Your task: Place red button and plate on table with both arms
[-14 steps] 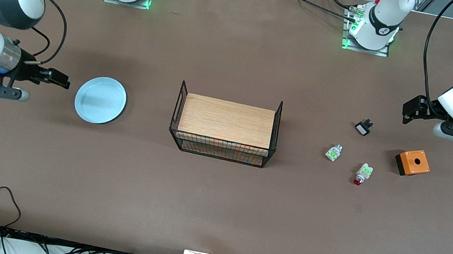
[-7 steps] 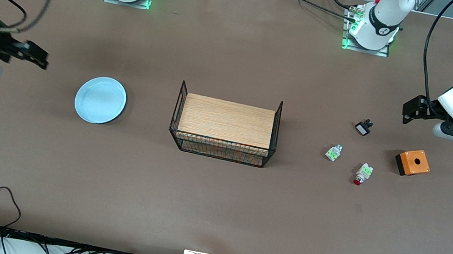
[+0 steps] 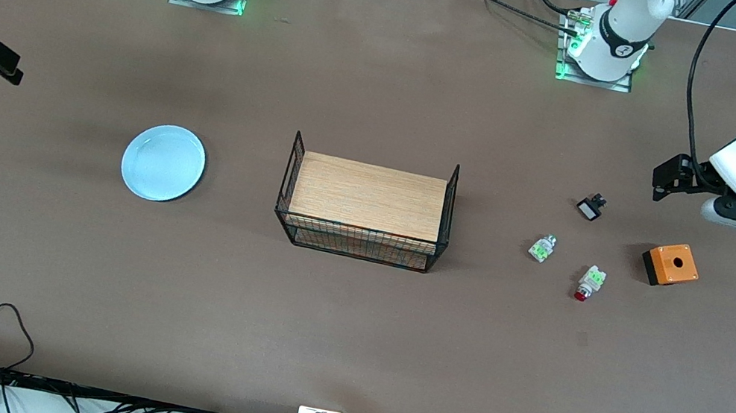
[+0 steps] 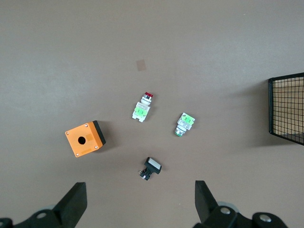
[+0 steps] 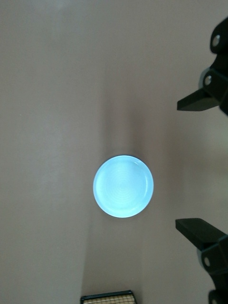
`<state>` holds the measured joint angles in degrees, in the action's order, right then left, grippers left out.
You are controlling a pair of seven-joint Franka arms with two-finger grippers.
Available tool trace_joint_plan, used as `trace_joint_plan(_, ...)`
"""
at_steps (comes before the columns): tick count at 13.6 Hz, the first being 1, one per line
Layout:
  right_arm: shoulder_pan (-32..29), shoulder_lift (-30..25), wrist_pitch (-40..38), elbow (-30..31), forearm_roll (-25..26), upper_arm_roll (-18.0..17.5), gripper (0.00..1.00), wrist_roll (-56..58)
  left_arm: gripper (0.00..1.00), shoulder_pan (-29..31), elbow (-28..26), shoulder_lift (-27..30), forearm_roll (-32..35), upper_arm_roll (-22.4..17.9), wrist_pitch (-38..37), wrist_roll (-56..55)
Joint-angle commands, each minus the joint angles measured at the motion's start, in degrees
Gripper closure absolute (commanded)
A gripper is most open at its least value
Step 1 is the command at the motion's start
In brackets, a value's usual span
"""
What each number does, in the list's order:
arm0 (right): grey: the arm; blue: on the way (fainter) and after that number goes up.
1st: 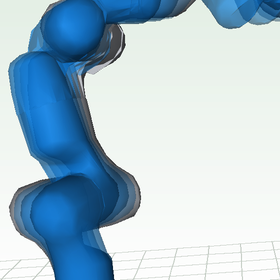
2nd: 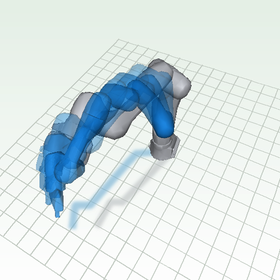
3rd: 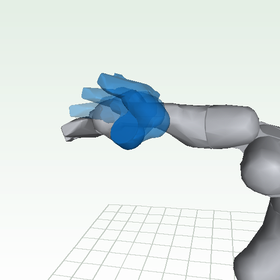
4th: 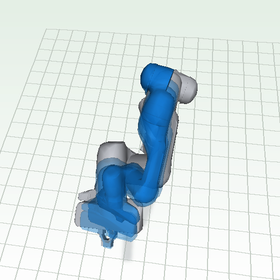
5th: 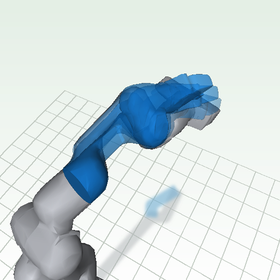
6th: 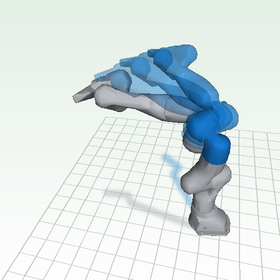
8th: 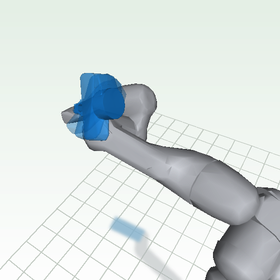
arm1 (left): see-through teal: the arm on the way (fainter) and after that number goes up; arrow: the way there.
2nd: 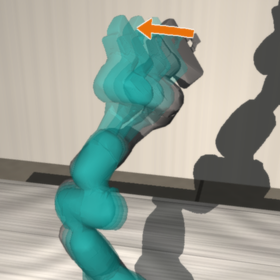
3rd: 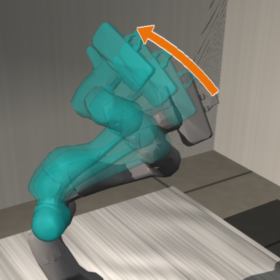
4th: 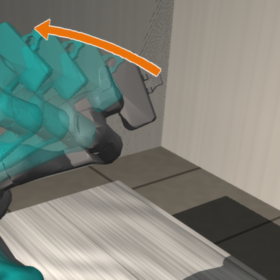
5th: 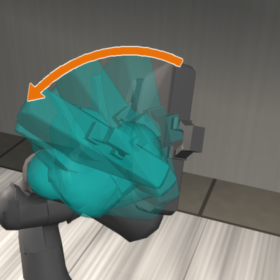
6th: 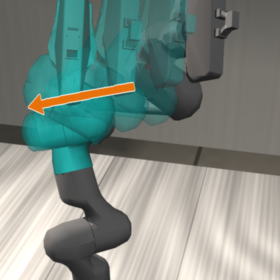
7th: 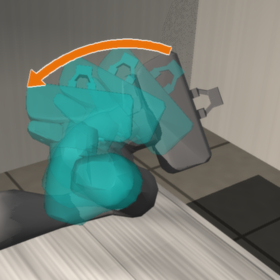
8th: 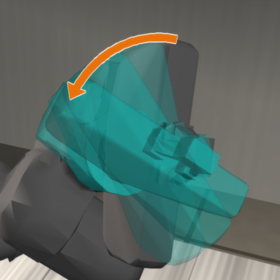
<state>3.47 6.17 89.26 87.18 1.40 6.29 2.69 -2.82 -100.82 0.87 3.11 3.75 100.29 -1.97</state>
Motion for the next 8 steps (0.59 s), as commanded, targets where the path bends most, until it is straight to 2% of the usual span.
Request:
trace_joint_plan(1,1.4,-3.2,1.3,4.5,-0.6,0.8,0.00,-1.2,0.00,-0.4,1.5,-0.7,1.1,-0.1,-1.1,0.8)
trace_joint_plan(3,1.4,-5.2,1.4,6.2,-0.7,0.8,0.00,-2.6,0.00,-0.4,1.5,-0.7,1.1,-0.1,-1.1,0.8)
trace_joint_plan(8,1.3,-5.2,1.0,5.8,-0.8,0.7,0.00,-2.8,0.00,-0.4,1.5,-0.7,1.1,-0.1,-1.1,0.8)
